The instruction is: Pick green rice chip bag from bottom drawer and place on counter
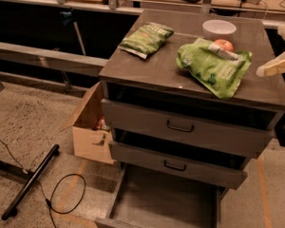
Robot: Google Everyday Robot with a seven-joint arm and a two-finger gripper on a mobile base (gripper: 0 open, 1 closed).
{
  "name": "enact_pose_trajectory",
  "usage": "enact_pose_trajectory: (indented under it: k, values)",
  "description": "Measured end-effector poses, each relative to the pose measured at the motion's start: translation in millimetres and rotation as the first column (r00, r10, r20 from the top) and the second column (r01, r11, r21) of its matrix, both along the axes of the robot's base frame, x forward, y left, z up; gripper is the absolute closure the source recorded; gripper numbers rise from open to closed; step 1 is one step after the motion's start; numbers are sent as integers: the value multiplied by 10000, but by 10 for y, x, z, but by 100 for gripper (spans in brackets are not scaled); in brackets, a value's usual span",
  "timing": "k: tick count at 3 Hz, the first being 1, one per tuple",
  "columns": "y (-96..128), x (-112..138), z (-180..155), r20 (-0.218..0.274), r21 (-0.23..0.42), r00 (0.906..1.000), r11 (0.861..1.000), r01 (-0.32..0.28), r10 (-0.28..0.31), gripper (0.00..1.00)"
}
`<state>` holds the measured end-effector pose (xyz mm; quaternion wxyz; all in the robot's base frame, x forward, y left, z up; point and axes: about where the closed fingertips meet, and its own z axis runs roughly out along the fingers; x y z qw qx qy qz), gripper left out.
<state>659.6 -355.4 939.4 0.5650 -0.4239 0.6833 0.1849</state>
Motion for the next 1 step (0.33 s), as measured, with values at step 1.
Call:
enact_pose_trajectory:
  k: [1]
  values:
    - [-65, -19, 8, 43, -80, 9999, 9999, 150, -150, 0]
